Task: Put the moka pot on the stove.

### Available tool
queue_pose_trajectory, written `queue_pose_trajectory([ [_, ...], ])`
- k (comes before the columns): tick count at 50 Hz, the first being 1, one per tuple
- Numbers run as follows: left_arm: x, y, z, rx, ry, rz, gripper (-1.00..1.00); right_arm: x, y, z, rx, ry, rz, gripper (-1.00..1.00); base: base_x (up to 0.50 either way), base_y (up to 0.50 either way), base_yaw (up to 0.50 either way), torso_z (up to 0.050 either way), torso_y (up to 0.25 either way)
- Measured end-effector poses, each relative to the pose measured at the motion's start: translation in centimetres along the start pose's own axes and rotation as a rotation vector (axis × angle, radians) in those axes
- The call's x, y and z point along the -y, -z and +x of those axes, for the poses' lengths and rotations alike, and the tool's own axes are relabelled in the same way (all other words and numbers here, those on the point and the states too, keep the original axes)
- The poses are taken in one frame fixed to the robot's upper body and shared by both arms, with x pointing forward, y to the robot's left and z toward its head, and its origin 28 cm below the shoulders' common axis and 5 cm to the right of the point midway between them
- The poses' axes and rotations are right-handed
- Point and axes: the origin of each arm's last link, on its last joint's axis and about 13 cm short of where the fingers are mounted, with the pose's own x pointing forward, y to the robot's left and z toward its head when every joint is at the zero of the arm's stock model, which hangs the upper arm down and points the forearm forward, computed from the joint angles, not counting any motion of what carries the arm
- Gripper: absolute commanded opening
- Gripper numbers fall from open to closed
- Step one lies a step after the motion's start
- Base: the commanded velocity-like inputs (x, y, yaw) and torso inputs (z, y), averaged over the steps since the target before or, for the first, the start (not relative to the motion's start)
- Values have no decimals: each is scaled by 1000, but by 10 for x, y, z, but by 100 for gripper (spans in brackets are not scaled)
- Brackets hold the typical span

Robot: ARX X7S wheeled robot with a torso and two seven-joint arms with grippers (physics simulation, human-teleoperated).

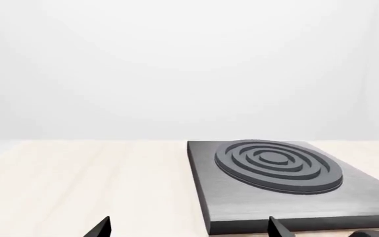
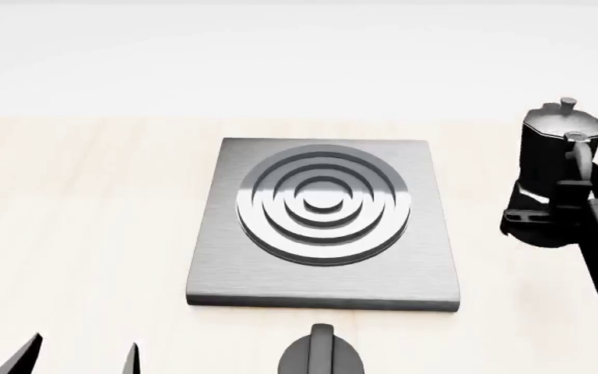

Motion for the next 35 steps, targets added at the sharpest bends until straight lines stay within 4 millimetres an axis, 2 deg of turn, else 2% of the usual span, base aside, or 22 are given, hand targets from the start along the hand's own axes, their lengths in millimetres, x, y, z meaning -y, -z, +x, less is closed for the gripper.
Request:
queue_pose_trajectory([
  [14, -1, 11, -1, 1, -2, -3, 100, -37, -33, 17, 120, -105, -98, -100, 0, 0, 0, 0, 1],
  [35, 0, 14, -2, 2, -4, -4, 100, -86, -65, 48, 257, -208, -110, -100, 0, 0, 0, 0, 1],
])
